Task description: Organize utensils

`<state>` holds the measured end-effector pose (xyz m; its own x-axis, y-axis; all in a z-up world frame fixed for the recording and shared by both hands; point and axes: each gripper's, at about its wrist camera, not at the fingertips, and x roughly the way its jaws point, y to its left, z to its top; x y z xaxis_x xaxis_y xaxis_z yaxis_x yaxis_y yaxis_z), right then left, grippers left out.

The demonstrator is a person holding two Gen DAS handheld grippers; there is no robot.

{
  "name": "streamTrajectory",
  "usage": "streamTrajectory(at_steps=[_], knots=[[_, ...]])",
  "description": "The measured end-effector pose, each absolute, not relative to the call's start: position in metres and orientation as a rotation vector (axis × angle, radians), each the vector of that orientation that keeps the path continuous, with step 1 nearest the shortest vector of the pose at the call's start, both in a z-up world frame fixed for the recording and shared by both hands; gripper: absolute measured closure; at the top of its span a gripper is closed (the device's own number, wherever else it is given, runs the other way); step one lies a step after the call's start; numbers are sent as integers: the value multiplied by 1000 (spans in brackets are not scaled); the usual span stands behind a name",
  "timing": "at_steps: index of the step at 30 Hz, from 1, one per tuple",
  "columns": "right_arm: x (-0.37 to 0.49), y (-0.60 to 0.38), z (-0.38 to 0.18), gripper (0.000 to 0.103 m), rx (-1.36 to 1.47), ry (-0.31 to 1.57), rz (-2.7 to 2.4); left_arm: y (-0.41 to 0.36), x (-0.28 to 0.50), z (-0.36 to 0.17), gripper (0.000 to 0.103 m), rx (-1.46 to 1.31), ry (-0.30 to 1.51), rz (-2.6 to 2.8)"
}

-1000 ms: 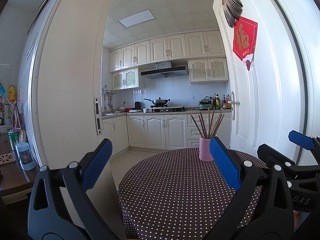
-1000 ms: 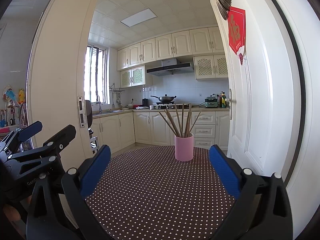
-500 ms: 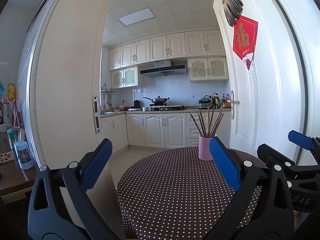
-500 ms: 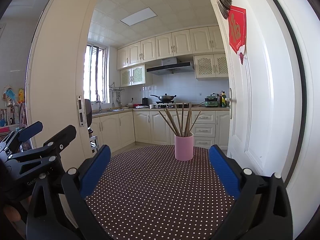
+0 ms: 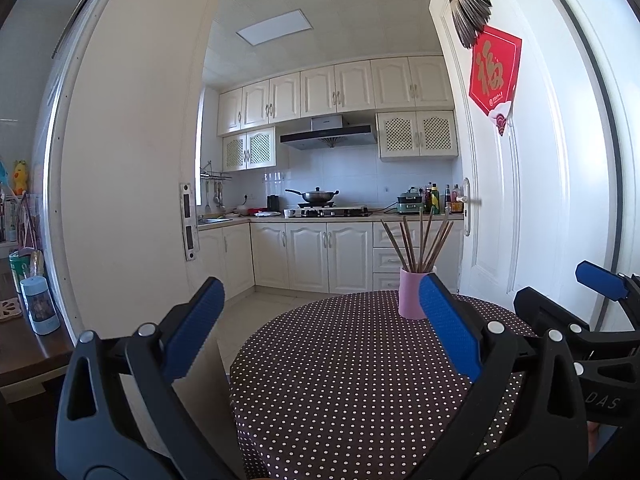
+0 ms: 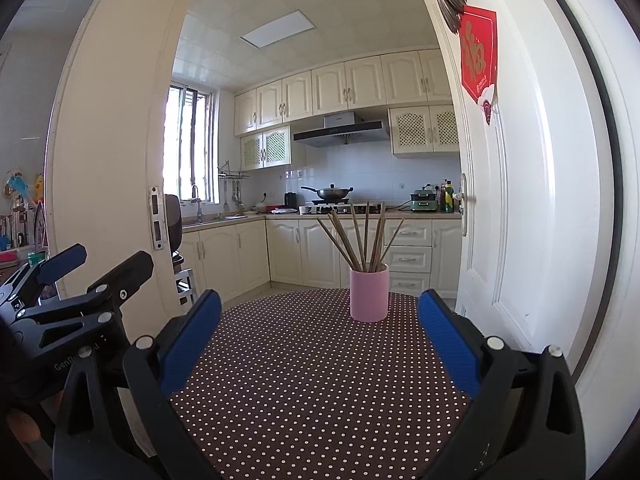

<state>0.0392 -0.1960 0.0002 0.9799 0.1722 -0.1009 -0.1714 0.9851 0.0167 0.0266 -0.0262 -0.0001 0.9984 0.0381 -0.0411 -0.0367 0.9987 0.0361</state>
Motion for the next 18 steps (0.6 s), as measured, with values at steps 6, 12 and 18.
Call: streamTrajectory(at_steps=[6,12,18], knots=[[58,-198,-3,8,17,121,172,-29,45,-3,7,38,56,30],[81,-198,-8,8,26,157,188,-28,71,-8,7,26,93,15],[115,-203,-21,8,47,240,211,-30,106,-20,7,39,187,12]])
